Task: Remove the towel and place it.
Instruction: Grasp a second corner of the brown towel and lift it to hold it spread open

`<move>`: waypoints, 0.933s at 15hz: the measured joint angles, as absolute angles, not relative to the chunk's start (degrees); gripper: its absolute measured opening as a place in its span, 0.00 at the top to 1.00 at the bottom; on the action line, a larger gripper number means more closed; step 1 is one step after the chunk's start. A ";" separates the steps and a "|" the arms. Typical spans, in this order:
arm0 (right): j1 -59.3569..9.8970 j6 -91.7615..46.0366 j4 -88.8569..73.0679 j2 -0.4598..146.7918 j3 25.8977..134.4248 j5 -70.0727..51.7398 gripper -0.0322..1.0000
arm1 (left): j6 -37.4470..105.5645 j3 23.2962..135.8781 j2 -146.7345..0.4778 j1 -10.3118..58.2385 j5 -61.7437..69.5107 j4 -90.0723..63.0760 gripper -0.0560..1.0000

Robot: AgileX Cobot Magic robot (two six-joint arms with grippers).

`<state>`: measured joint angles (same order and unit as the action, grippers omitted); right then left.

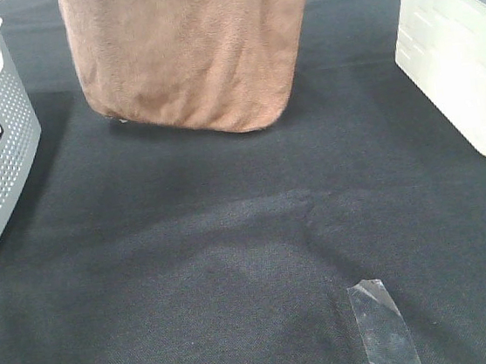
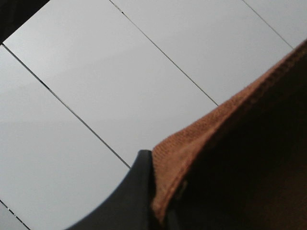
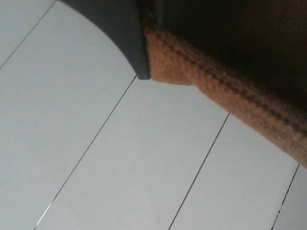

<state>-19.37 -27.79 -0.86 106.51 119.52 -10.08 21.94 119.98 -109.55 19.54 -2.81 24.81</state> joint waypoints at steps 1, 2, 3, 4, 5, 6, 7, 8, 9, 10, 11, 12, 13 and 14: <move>-19.37 -27.79 -0.86 107.54 119.58 -8.37 0.96 | 21.83 119.98 -111.10 18.62 -5.84 24.81 0.95; -19.37 -27.79 -0.86 108.63 119.58 -6.19 0.96 | 21.54 119.98 -112.53 17.70 -8.94 24.81 0.95; -19.37 -27.79 -0.86 109.55 119.58 -4.01 0.96 | 21.43 120.15 -113.90 17.13 -11.63 24.75 0.95; -19.37 -27.79 -0.86 110.47 119.58 -1.43 0.96 | 21.43 121.12 -115.74 16.73 -13.35 24.75 0.95; -19.37 -27.79 -0.86 110.47 119.58 -1.43 0.96 | 21.43 121.12 -115.74 16.73 -13.35 24.75 0.95; -19.37 -27.79 -0.86 111.21 119.58 0.92 0.96 | 21.43 123.24 -117.91 16.62 -14.95 24.75 0.95; -19.37 -27.79 -0.86 113.16 121.47 3.78 0.96 | 21.43 130.58 -122.56 16.04 -16.21 24.41 0.95; -19.31 -27.79 -0.86 114.42 123.42 4.18 0.96 | 21.43 134.70 -124.96 15.99 -16.27 23.78 0.95; -19.31 -27.79 -0.92 115.16 125.13 4.35 0.96 | 21.37 138.94 -127.48 15.81 -15.87 23.55 0.95; -19.31 -27.79 -1.38 115.57 126.05 4.47 0.96 | 21.37 141.92 -129.14 15.76 -14.78 23.49 0.95; -19.25 -27.79 -1.49 115.62 126.22 4.47 0.96 | 21.37 142.95 -129.72 15.76 -14.32 23.49 0.95; -19.19 -27.79 -1.78 115.85 126.51 4.30 0.96 | 21.37 144.39 -130.52 15.76 -13.06 23.49 0.95; -19.14 -27.79 -1.95 116.02 126.51 3.38 0.96 | 21.37 144.67 -130.69 15.76 -11.00 23.49 0.95; -19.02 -27.79 -2.29 116.31 126.51 2.35 0.96 | 21.37 144.73 -130.69 15.76 -9.00 23.49 0.95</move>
<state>-19.02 -27.79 -2.29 116.31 126.51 2.35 21.37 144.73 -130.69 15.76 -9.00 23.49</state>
